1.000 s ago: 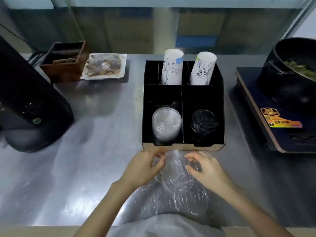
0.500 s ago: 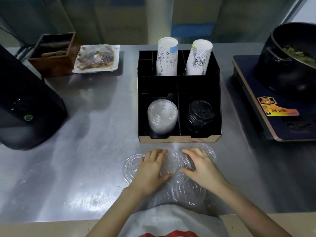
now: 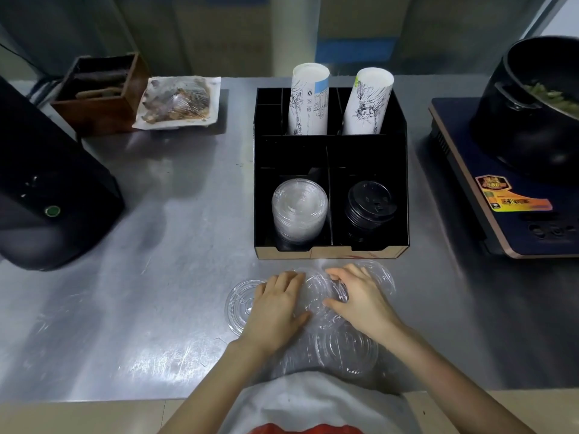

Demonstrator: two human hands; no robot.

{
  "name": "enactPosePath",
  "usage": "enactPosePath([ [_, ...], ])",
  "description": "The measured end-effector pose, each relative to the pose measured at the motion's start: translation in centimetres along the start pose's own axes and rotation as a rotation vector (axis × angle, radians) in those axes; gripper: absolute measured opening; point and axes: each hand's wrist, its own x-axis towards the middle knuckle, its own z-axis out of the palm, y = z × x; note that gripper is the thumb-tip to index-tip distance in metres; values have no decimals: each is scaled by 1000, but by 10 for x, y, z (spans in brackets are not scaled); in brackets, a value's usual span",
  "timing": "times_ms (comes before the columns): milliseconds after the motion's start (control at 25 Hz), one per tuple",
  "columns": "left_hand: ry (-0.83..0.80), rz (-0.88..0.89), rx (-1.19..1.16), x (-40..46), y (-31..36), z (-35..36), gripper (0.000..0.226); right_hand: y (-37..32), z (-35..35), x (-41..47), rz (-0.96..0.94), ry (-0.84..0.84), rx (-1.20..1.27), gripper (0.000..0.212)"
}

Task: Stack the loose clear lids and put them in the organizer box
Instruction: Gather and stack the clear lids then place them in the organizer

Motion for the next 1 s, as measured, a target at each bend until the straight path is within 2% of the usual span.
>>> enactPosePath([
  [280,57,5,-143,-2,-2,-3,57,0,0,4,126,201,369,22],
  [720,182,16,-400,-9,-3,-15,51,-6,-14,6,193,222,539,15],
  [840,225,-1,-453,-9,-1,-20,50,-11,-19,7,182,234,568,21],
  [1000,291,-36,-502,-3,-1,-32,35,-18,-29,11,157,242,592,24],
])
